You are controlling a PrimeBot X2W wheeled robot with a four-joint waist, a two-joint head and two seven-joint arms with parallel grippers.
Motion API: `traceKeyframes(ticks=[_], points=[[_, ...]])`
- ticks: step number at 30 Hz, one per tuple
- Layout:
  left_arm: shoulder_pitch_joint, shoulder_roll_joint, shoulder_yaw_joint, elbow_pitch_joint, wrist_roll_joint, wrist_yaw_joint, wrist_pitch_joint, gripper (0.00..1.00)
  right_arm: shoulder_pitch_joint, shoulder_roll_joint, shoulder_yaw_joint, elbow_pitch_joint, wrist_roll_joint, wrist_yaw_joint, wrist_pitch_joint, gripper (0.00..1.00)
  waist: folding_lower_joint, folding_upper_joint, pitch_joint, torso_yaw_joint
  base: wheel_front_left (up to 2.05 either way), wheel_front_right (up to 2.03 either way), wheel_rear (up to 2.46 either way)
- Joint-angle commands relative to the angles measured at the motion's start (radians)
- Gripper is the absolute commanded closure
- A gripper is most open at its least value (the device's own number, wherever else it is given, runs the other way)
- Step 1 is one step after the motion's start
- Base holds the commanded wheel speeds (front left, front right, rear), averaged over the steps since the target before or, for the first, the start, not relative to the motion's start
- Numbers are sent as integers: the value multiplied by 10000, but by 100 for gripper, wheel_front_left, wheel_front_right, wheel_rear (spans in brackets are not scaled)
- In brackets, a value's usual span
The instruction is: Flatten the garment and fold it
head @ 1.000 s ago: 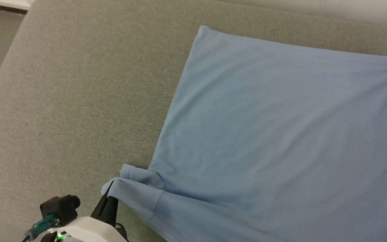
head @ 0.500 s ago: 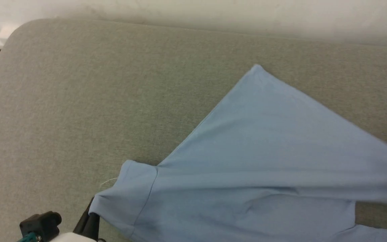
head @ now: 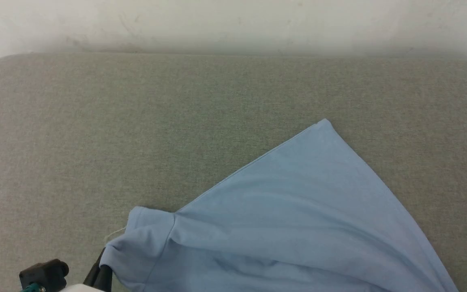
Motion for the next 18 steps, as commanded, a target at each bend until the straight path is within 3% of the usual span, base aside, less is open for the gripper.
traceKeyframes(ticks=[1, 6, 9, 18], points=[[51, 47, 3, 31, 0, 76, 27, 100, -106, 11, -15, -153, 90, -7, -298, 0, 1, 0, -78, -127, 0, 0, 0], [2, 101, -56, -72, 58, 150, 145, 100, -1324, -10, -440, -458, -578, -7, -2627, 0, 1, 0, 39, -160, 0, 0, 0], [-47, 131, -102, -181, 101, 174, 197, 100, -2435, -307, -119, -97, -899, -7, -3559, 0, 1, 0, 245, -79, 0, 0, 0], [-594, 62, -348, -554, 301, 179, 206, 100, -6541, -1895, 3481, 2637, -409, -7, -3097, 0, 1, 0, 1079, 469, 0, 0, 0]])
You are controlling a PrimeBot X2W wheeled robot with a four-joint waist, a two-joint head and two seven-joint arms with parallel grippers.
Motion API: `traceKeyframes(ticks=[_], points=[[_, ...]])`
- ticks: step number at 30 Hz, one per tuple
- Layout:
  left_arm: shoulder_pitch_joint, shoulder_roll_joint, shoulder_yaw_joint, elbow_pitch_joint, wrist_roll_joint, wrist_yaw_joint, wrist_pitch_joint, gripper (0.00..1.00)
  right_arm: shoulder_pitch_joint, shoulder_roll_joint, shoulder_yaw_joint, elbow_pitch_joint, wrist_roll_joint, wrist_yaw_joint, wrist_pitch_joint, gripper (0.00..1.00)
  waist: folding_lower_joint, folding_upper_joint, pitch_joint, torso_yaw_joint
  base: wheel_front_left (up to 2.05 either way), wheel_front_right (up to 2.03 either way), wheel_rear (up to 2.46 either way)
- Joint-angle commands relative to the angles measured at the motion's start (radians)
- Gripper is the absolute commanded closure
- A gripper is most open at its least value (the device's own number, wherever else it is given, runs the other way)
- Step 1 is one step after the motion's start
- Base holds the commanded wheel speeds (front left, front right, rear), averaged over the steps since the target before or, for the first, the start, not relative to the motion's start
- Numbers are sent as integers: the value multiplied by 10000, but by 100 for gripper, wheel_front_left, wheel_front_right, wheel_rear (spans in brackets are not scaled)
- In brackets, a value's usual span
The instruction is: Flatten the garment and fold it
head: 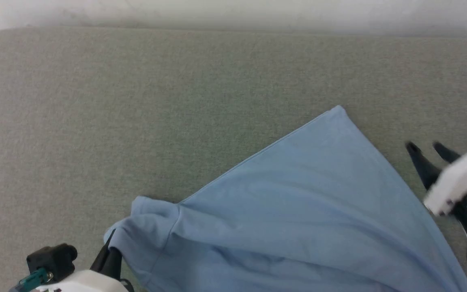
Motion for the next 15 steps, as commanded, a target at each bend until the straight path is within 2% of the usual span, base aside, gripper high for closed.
traceKeyframes(ticks=[1, 8, 15], points=[[-228, -17, -55, -81, 159, 6, 4, 100, -704, -121, 469, 360, 196, -6, 26, 0, -2, 0, 360, 382, 0, 0, 0], [-757, -259, -454, -266, 254, -160, -75, 100, -3385, -789, 2767, 2887, 705, -6, 883, 0, -2, 0, 715, 1035, 0, 0, 0], [-1062, -443, -693, -103, 282, -294, -208, 100, -4770, -1139, 4230, 4712, 1110, -6, 1761, 0, -2, 0, 968, 1340, 0, 0, 0]])
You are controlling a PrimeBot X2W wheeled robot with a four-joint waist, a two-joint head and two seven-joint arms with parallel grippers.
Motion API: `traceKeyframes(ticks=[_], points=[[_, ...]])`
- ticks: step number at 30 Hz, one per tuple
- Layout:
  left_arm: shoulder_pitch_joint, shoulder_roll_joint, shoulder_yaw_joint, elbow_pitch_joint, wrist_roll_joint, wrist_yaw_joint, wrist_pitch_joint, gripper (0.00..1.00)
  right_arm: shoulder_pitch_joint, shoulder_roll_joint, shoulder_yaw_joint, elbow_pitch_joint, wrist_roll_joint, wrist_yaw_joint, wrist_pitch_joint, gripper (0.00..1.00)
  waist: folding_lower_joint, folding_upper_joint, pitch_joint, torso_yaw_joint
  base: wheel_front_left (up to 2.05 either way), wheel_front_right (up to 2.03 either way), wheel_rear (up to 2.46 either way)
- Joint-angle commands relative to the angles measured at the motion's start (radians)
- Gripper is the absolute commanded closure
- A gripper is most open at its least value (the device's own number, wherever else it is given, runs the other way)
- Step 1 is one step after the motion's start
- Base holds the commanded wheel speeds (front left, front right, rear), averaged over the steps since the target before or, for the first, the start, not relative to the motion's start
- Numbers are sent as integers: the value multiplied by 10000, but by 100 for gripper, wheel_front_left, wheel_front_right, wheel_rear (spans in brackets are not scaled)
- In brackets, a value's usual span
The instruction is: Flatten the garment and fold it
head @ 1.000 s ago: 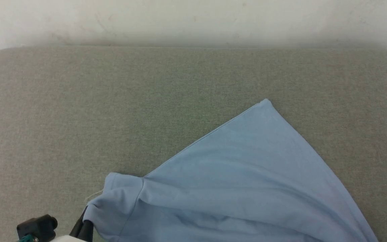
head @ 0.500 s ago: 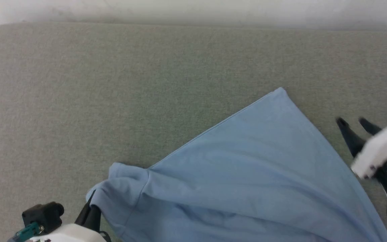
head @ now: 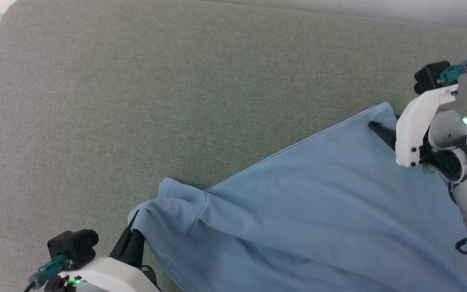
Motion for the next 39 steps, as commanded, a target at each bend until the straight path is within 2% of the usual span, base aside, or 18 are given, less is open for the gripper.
traceKeyframes(ticks=[1, 4, 7, 8, 9, 10, 11, 14, 19, 25, 31, 35, 39], points=[[-220, -74, -34, 47, 36, -95, -105, 100, -197, -73, 215, 390, 40, -7, 108, 0, 0, -1, 187, 143, 0, 0, 0], [-326, -129, -101, 118, 53, -128, -155, 100, -400, -13, 611, 1128, 285, -7, 667, 0, 0, -1, 258, 128, 0, 0, 0], [-402, -156, -141, 227, 38, -171, -181, 100, -350, 107, 895, 1900, 736, -7, 1897, 2, 0, -1, 219, 114, 0, 0, 0], [-413, -160, -149, 259, 25, -185, -185, 100, -339, 142, 974, 2039, 869, -7, 2264, 56, 0, -1, 198, 108, 0, 0, 0], [-419, -161, -152, 289, 8, -199, -187, 100, -334, 185, 989, 2124, 1014, -7, 2511, 73, 0, -1, 174, 102, 0, 0, 0], [-422, -149, -147, 339, -2, -208, -186, 100, -318, 218, 1029, 2168, 1114, -7, 2698, 97, 0, -1, 122, 91, 0, 0, 0], [-420, -129, -145, 402, 2, -209, -179, 100, -290, 236, 1058, 2186, 1202, -7, 2821, 100, 0, -1, 50, 83, 0, 0, 0], [-398, -115, -125, 541, -54, -229, -184, 100, -259, 245, 1155, 2020, 1405, -7, 2862, 100, 0, -1, -219, 28, 0, 0, 0], [-490, 105, 24, 590, -12, -288, -219, 100, -356, 68, 1292, 1304, 1587, -7, 1988, 100, 0, -1, -673, -99, 0, 0, 0], [-1455, 916, 497, 393, 220, -495, 36, 100, -619, -416, 1255, -15, 1580, -7, -357, 100, 0, -1, -1468, -546, 0, 0, 0], [-3738, 1721, 795, 852, 375, -1068, 556, 100, -877, -764, 759, -655, 1318, -7, -1964, 100, 0, -1, -2073, -1185, 0, 0, 0], [-5831, 1835, 769, 1853, 272, -1620, 801, 100, -1393, -841, 464, -769, 1063, -7, -2341, 100, 0, -1, -2078, -1669, 0, 0, 0], [-8149, 1775, 855, 3543, 58, -2205, 766, 100, -2284, -823, 47, -578, 653, -7, -2616, 100, 0, -1, -1719, -2067, 0, 0, 0]])
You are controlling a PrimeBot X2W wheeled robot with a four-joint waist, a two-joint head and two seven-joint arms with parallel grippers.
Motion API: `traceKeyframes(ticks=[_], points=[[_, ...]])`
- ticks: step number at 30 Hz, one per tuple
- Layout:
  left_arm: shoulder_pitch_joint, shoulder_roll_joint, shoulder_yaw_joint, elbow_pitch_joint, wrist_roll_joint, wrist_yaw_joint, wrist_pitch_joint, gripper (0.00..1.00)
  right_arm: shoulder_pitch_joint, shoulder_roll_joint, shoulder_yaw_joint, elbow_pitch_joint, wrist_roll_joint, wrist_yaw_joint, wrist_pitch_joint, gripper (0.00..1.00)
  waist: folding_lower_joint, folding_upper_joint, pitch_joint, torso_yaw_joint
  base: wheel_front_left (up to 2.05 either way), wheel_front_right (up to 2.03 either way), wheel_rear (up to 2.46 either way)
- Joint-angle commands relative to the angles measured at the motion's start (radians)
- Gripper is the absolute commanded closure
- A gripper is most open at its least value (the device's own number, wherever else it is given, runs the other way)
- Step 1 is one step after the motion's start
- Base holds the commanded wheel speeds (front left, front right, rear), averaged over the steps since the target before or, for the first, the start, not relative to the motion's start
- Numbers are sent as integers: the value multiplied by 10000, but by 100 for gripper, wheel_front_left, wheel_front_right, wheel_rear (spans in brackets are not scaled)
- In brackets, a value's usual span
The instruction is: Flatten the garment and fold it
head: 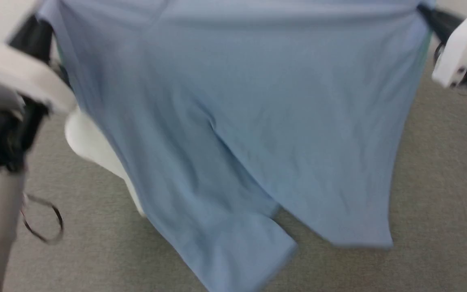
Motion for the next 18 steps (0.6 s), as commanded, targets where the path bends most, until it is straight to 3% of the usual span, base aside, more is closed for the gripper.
traceKeyframes(ticks=[1, 8, 18], points=[[-551, -9, 55, 345, 41, -99, -117, 100, -336, -5, -95, 79, -162, -9, -106, 100, 0, 0, 275, -471, 0, 0, 0], [-4412, -116, -159, 3483, 820, -593, -1089, 100, -2596, 113, -723, 586, -1149, -9, -1405, 100, 0, 0, 1441, -939, 0, 0, 0], [-7960, 63, -246, 5850, 1508, -920, -2341, 100, -5178, 348, -755, 1272, -2015, -9, -3617, 100, 0, 0, 2983, -1224, 0, 0, 0]])
